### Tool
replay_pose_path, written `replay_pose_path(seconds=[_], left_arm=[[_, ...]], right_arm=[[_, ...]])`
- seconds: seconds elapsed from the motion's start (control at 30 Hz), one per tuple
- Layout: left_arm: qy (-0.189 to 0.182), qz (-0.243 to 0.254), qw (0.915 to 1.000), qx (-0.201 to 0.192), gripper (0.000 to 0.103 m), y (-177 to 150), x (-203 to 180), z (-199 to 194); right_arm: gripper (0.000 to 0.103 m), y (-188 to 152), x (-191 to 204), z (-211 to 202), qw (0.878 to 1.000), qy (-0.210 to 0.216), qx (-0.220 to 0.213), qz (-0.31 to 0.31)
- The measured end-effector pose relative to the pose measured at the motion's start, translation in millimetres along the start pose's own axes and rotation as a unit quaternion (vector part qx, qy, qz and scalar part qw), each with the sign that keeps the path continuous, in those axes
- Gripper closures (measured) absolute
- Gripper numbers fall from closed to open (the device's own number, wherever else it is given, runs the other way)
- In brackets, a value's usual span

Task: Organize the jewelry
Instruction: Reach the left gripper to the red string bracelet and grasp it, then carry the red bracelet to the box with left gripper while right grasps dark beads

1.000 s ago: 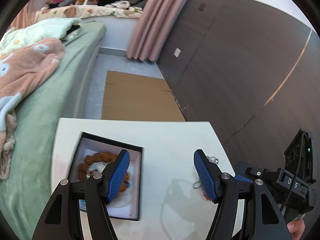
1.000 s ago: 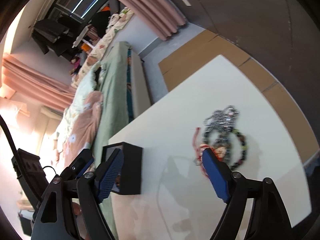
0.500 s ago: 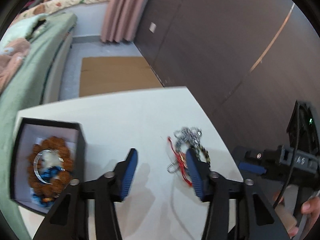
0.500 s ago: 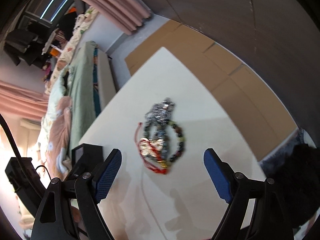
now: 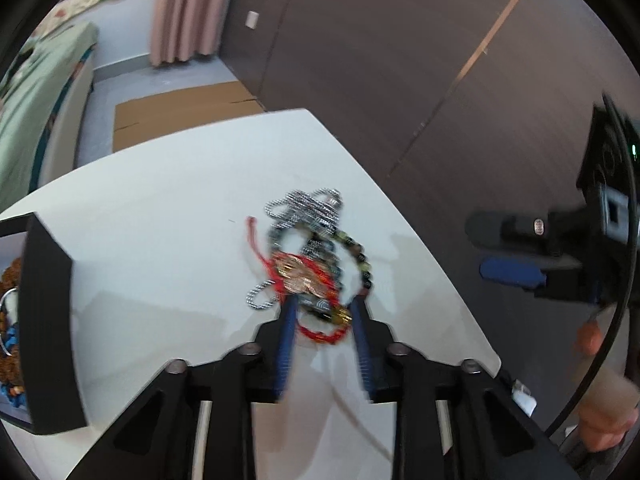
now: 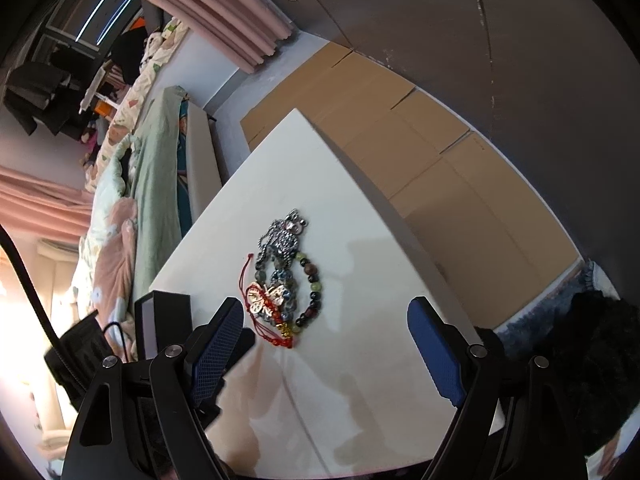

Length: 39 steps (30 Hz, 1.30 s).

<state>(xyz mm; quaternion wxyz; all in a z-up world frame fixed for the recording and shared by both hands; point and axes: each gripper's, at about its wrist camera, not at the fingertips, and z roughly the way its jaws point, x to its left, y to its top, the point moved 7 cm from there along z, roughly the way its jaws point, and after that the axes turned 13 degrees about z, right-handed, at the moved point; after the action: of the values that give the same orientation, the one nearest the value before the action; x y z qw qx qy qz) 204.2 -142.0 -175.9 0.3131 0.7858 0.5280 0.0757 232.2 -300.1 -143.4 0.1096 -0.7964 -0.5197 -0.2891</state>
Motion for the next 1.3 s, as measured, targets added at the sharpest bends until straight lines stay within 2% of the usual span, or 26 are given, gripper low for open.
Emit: replay_pose_path(seconds=[0.1, 0.53, 0.57, 0.6, 0.63, 0.73, 0.9, 1.1, 1.13, 1.27, 1.3], left_arm=[[0.002, 0.01, 0.9999, 0.007, 0.08, -4, -9, 8], [0.055, 0.047, 0.9973, 0.007, 0.08, -10, -24, 22], [0.057, 0.048, 0.9972, 0.004, 0.081, -10, -24, 22], [0.061, 0.049, 0.9969, 0.003, 0.09, -11, -23, 21], [0.059, 0.048, 0.9971, 0.006, 0.095, -11, -23, 22], [0.046, 0.032, 0.9984, 0.005, 0.095, -14, -21, 15], [0.029, 0.015, 0.9993, -0.02, 0.095, -3, -15, -3], [0.029, -0.007, 0.9983, -0.049, 0.095, 9, 2, -28], [0.03, -0.011, 0.9981, -0.053, 0.095, 11, 5, -31], [0.032, -0.029, 0.9966, -0.07, 0.095, 16, 20, -46], [0.032, -0.033, 0.9962, -0.074, 0.095, 17, 24, -49]], right_arm=[[0.018, 3, -3, -4, 1.0, 0.0, -0.002, 0.002], [0.018, 5, -8, -8, 1.0, 0.002, -0.003, 0.006], [0.019, 5, -7, -8, 1.0, 0.002, -0.003, 0.006], [0.018, 5, -7, -8, 1.0, 0.002, -0.004, 0.006], [0.018, 5, -7, -8, 1.0, 0.002, -0.004, 0.006], [0.018, 5, -7, -6, 1.0, 0.001, -0.001, 0.005], [0.019, 2, -5, 3, 1.0, 0.001, 0.008, 0.004], [0.019, -2, 5, 12, 1.0, 0.004, 0.012, 0.001], [0.022, -3, 7, 14, 1.0, 0.007, 0.013, 0.0], [0.048, -6, 18, 23, 1.0, 0.011, 0.011, -0.002], [0.052, -7, 21, 27, 1.0, 0.011, 0.013, -0.003]])
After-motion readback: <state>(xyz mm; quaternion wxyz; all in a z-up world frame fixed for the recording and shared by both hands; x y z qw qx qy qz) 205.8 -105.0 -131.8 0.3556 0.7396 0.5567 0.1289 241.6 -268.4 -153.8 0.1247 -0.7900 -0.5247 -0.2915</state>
